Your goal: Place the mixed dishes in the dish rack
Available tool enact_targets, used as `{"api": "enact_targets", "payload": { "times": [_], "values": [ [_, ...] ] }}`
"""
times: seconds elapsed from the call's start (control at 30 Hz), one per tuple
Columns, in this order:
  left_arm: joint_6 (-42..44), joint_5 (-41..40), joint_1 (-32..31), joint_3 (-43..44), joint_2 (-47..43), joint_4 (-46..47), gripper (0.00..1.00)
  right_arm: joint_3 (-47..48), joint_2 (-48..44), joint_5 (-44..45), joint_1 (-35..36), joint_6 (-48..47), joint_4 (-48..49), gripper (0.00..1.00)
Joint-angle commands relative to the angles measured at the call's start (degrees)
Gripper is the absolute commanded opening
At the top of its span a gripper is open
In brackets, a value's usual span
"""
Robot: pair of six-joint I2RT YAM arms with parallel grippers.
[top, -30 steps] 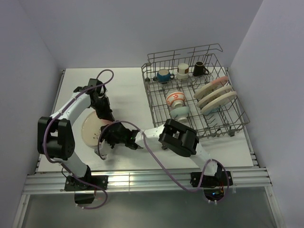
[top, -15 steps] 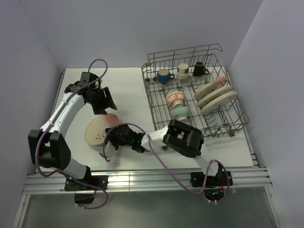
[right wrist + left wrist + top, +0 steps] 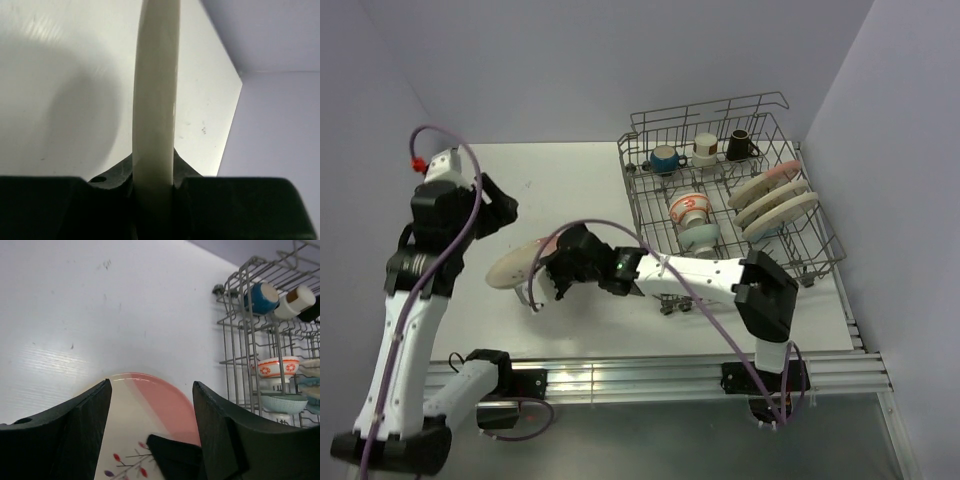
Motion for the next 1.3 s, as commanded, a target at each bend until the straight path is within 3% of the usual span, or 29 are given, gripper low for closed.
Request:
{"api": "enact_targets", "payload": {
  "times": [0.0, 0.13, 0.33, 0.57, 0.77, 1.27],
  "values": [
    [0.3, -6.5, 0.2, -7.0, -9.2, 9.2, 0.74, 13.4, -9.3, -5.5, -1.5, 7.6, -9.2, 0.00],
    [1.2, -9.7, 0.2, -12.8, -21.3, 14.3, 0.84, 21.6, -12.0, -10.8, -4.5, 8.7, -24.3, 0.00],
    [4.1, -12.5, 0.2, -17.3, -29.9, 19.1, 0.90, 31.4, -15.9, -14.3, -12.1, 5.7, -44.7, 0.00],
    [6.2, -8.7, 0.2, -22.5, -30.3, 21.9, 0.93, 38.2, -21.5, -14.5, -23.8, -0.2, -65.4, 0.00],
    [8.6, -4.8, 0.2, -30.6, -30.3, 24.6, 0.93, 43.7, -23.9, -9.3, -33.8, -7.9, -82.8, 0.00],
    [12.6, -1.3, 0.2, -35.3, -25.4, 30.6, 0.94, 28.0, -36.0, 4.8, -39.4, -9.2, -85.7, 0.00]
  ]
}}
